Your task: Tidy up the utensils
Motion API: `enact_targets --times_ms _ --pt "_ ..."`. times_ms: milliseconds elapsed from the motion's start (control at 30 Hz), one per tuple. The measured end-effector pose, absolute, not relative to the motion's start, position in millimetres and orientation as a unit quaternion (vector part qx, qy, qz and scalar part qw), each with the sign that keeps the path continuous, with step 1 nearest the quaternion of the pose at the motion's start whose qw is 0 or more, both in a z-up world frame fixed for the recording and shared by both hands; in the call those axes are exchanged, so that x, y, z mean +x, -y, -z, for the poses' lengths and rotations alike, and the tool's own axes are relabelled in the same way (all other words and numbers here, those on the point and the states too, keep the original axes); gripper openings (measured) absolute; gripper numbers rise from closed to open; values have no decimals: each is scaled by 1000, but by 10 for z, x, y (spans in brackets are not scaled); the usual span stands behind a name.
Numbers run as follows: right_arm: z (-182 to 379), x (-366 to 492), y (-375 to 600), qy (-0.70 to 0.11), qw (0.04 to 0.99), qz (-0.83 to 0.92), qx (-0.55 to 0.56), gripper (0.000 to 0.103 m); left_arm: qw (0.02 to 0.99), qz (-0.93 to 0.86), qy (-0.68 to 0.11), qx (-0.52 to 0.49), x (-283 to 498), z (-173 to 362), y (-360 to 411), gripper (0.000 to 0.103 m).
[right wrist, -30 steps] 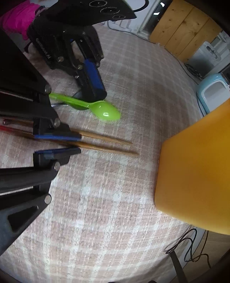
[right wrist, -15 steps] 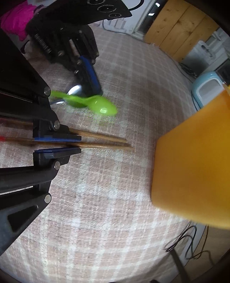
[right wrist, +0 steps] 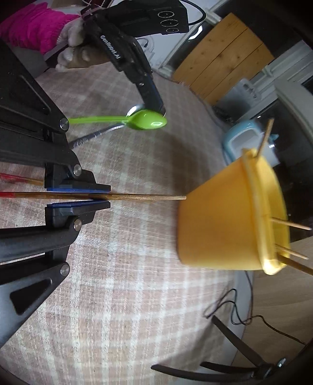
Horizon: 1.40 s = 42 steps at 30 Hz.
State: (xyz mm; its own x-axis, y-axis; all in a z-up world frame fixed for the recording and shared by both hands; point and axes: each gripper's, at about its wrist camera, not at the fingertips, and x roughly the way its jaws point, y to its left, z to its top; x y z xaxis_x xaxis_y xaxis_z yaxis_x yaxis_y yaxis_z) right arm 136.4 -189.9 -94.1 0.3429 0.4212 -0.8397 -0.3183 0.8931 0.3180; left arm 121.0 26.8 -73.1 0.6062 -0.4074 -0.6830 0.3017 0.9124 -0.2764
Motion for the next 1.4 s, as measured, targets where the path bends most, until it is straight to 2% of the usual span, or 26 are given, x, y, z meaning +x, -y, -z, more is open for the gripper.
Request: enact_targets --times_ms 200,367,467,500,767,1000,1033,1133,1167,1400 --pt "673 1300 1994 -489 841 -225 59 3 906 196 -370 -60 1273 511 -331 0" --pt "622 1289 2031 -482 844 -225 63 3 889 201 -405 -79 1373 648 -467 1" --pt "647 1261 2034 -486 842 -226 65 3 872 197 -439 -92 1397 861 -519 33" --pt "669 1265 2036 -487 840 -227 67 3 868 194 -447 -98 1400 954 -547 33" --pt "823 1281 2077 -502 830 -228 81 3 825 183 -502 -181 1553 1542 -767 33" --pt "852 1280 2127 -506 829 -221 87 3 824 196 -501 -178 1530 1632 -691 32" --pt "855 1280 2131 -507 829 -220 87 3 825 198 -501 -173 1523 1634 -674 31" --pt "863 1276 2139 -508 828 -218 90 3 828 198 -501 -155 1515 1641 -626 11" --pt "865 1278 2140 -508 828 -218 90 3 827 200 -502 -153 1514 1660 -613 8" --pt "847 1259 2125 -507 830 -215 88 3 837 197 -488 -149 1451 1609 -589 3"
